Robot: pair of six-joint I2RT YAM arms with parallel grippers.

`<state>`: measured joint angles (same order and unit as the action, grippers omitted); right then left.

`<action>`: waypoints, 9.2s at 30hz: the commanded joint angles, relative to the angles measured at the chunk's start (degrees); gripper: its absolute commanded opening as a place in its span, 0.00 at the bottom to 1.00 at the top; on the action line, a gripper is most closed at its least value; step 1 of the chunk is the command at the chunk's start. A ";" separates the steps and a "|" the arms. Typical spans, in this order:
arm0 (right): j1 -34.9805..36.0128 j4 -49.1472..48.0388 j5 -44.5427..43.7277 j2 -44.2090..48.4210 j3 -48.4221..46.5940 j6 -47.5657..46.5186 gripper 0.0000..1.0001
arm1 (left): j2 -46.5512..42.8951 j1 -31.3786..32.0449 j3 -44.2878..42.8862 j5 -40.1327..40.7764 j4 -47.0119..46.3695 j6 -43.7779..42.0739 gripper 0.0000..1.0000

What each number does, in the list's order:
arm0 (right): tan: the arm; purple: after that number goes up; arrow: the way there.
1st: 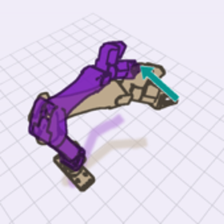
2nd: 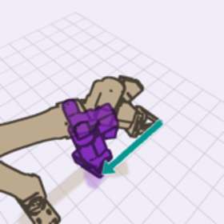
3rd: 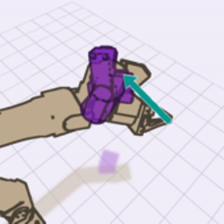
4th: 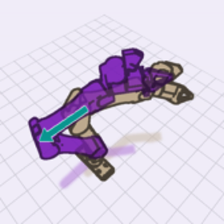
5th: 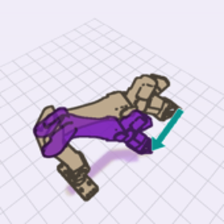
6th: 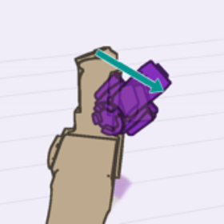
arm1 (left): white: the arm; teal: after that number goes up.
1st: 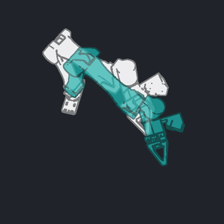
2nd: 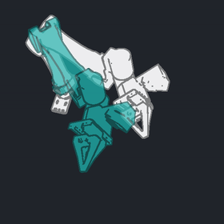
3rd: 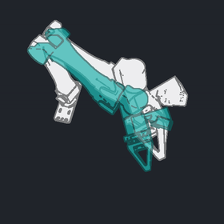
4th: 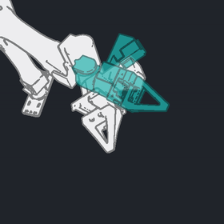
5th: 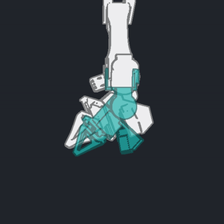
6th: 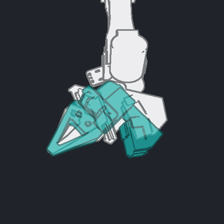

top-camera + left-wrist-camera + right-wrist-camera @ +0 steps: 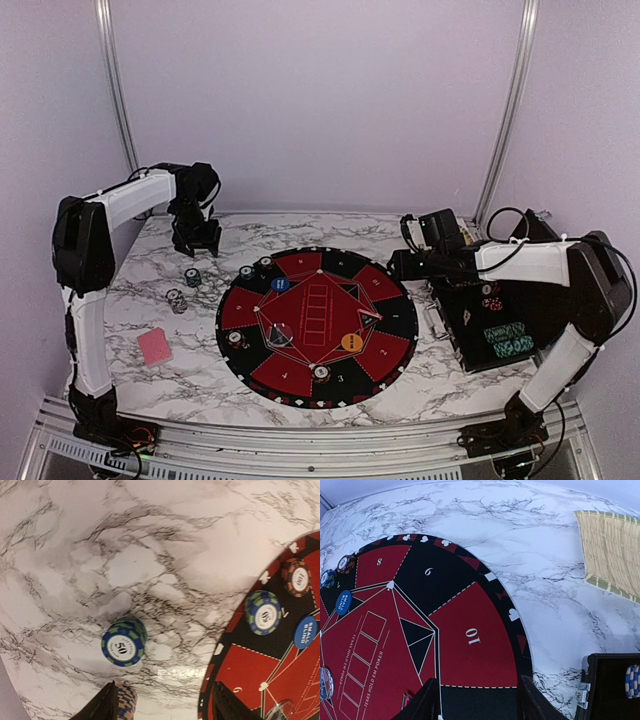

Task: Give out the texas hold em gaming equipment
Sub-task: Pick up the pile of poker chips from the pile of poker chips, then place the poker chips pile at the big blind area.

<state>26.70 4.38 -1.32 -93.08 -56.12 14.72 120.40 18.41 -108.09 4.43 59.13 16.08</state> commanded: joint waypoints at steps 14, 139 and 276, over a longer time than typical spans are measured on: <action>-0.51 -0.10 0.57 0.88 -0.57 -0.38 0.52 | -2.24 -5.64 11.37 -1.12 -5.89 -1.37 0.74; -0.51 -0.09 -0.17 -0.18 -0.84 -0.38 0.52 | 3.65 -6.18 4.87 0.06 -3.56 -2.45 0.36; -9.21 2.53 -2.79 8.15 2.32 -1.31 0.53 | 9.02 44.17 -17.41 -1.33 3.25 13.76 0.65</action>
<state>18.06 6.39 -3.44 -86.02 -53.41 14.04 136.73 65.93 -125.84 0.75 60.90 30.87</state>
